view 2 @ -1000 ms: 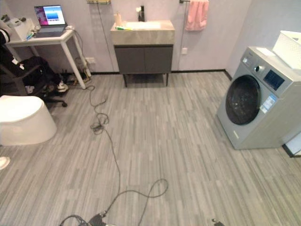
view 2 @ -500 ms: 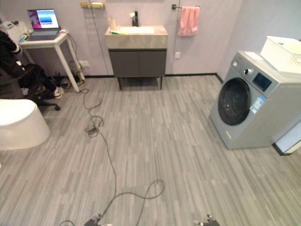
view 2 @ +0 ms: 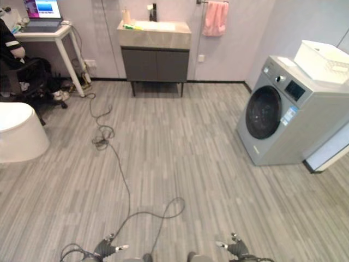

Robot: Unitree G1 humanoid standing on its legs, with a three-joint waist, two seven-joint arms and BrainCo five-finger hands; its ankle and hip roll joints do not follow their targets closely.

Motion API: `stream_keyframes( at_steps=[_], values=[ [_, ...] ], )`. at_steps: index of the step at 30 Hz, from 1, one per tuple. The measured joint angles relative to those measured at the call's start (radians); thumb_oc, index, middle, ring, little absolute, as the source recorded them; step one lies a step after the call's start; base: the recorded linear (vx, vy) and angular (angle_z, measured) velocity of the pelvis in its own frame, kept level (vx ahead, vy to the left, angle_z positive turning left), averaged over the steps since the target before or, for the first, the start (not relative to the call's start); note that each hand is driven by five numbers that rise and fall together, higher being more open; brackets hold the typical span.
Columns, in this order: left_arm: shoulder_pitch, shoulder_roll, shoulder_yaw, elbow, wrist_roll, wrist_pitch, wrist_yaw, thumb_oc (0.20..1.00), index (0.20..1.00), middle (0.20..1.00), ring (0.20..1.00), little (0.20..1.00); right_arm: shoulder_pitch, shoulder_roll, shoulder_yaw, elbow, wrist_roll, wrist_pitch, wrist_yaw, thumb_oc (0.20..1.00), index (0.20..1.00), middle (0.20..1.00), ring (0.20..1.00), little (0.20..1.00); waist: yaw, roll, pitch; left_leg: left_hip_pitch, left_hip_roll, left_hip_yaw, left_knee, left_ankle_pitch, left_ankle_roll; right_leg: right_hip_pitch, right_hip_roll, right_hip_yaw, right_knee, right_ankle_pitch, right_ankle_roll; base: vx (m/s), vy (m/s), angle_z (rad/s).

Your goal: Put brush and paste in cup on sink, flatten towel.

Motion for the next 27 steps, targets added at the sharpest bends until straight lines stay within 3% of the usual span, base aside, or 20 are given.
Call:
stream_keyframes(
  at_steps=[5, 11, 13, 16, 17, 19, 20, 22, 24, 26, 27],
  values=[
    [-0.001, -0.007, -0.006, 0.008, 0.003, 0.000, 0.003, 1.000, 1.000, 1.000, 1.000, 1.000, -0.009, 0.000, 0.000, 0.025, 0.000, 0.000, -0.001, 1.000, 1.000, 1.000, 1.000, 1.000, 0.002, 0.009, -0.013, 0.001, -0.002, 0.006, -0.007, 0.011, 0.016, 0.002, -0.003, 0.002, -0.011, 0.016, -0.004, 0.05, 0.154, -0.03],
    [-0.009, -0.029, -0.013, 0.033, 0.005, -0.001, 0.006, 1.000, 1.000, 1.000, 1.000, 1.000, -0.027, 0.001, 0.000, 0.053, 0.001, 0.001, -0.009, 1.000, 1.000, 1.000, 1.000, 1.000, 0.002, 0.048, -0.025, 0.002, -0.036, 0.018, -0.062, 0.037, 0.056, -0.018, -0.022, 0.022, -0.014, 0.037, 0.019, 0.04, 0.177, -0.06],
    [-0.027, -0.021, -0.008, 0.032, 0.005, -0.001, 0.014, 1.000, 1.000, 1.000, 1.000, 1.000, -0.052, -0.007, 0.028, 0.017, -0.002, 0.002, -0.014, 1.000, 1.000, 1.000, 1.000, 1.000, 0.003, 0.051, 0.014, 0.011, -0.044, 0.033, -0.082, 0.035, 0.070, -0.131, -0.036, 0.049, 0.182, 0.052, 0.052, 0.11, 0.180, -0.20],
    [-0.044, -0.014, -0.007, 0.027, 0.006, -0.001, 0.016, 1.000, 1.000, 1.000, 1.000, 1.000, -0.057, -0.008, 0.034, -0.043, -0.024, 0.004, -0.016, 1.000, 1.000, 1.000, 1.000, 1.000, -0.002, 0.048, 0.043, 0.041, -0.052, 0.035, -0.127, 0.038, 0.080, -0.200, -0.025, 0.054, 0.291, 0.094, 0.070, 0.19, 0.083, -0.22],
    [-0.036, -0.010, 0.003, 0.035, 0.012, 0.001, 0.014, 1.000, 1.000, 1.000, 1.000, 1.000, -0.064, -0.007, 0.035, -0.073, -0.036, -0.001, -0.015, 1.000, 1.000, 1.000, 1.000, 1.000, -0.009, 0.043, 0.066, 0.072, -0.052, 0.031, -0.172, 0.044, 0.089, -0.218, 0.008, 0.077, 0.275, 0.060, 0.084, 0.28, 0.024, -0.30],
    [-0.042, -0.008, 0.001, 0.045, 0.013, -0.001, 0.014, 1.000, 1.000, 1.000, 1.000, 1.000, -0.039, -0.011, 0.030, -0.073, -0.036, 0.001, -0.017, 1.000, 1.000, 1.000, 1.000, 1.000, -0.013, 0.017, 0.061, 0.070, -0.063, 0.035, -0.199, 0.046, 0.092, -0.213, 0.015, 0.076, 0.096, 0.055, 0.094, 0.54, -0.049, 0.01],
    [-0.053, -0.027, 0.002, 0.083, 0.013, 0.001, 0.014, 1.000, 1.000, 1.000, 1.000, 1.000, -0.044, -0.026, 0.028, -0.089, -0.036, 0.002, -0.019, 1.000, 1.000, 1.000, 1.000, 1.000, -0.027, 0.024, 0.069, 0.069, -0.069, 0.036, -0.210, 0.046, 0.092, -0.212, -0.015, 0.053, -0.125, 0.094, 0.095, 0.70, -0.077, 0.06],
    [-0.100, -0.035, -0.001, 0.101, 0.017, 0.002, 0.014, 1.000, 1.000, 1.000, 1.000, 1.000, -0.033, -0.033, 0.018, -0.167, -0.048, -0.001, -0.020, 1.000, 1.000, 1.000, 1.000, 1.000, -0.067, 0.035, 0.092, 0.041, -0.069, 0.004, -0.169, 0.033, 0.091, -0.223, -0.070, 0.074, -0.318, 0.137, 0.130, 0.71, -0.126, 0.40],
    [-0.120, -0.038, 0.002, 0.094, 0.035, -0.001, 0.016, 1.000, 1.000, 1.000, 1.000, 1.000, -0.024, -0.029, 0.018, -0.173, -0.075, 0.006, -0.017, 1.000, 1.000, 1.000, 1.000, 1.000, -0.059, 0.040, 0.100, 0.072, -0.068, -0.001, -0.183, 0.018, 0.083, -0.259, -0.088, 0.050, -0.302, 0.163, 0.132, 0.41, -0.108, 0.20],
    [-0.114, -0.037, 0.002, 0.093, 0.041, -0.001, 0.015, 1.000, 1.000, 1.000, 1.000, 1.000, -0.015, -0.029, 0.018, -0.171, -0.087, 0.006, -0.017, 1.000, 1.000, 1.000, 1.000, 1.000, -0.077, 0.046, 0.099, 0.127, -0.061, -0.028, -0.200, -0.005, 0.066, -0.236, -0.095, 0.018, -0.268, 0.190, 0.126, 0.45, -0.183, 0.33],
    [-0.092, -0.037, 0.002, 0.094, 0.043, 0.000, 0.014, 1.000, 1.000, 1.000, 1.000, 1.000, -0.009, -0.030, 0.017, -0.147, -0.087, 0.007, -0.015, 1.000, 1.000, 1.000, 1.000, 1.000, -0.099, 0.045, 0.085, 0.172, -0.042, -0.057, -0.216, -0.032, 0.034, -0.207, -0.071, 0.028, -0.181, 0.196, 0.095, 0.52, -0.248, 0.45]
  ],
)
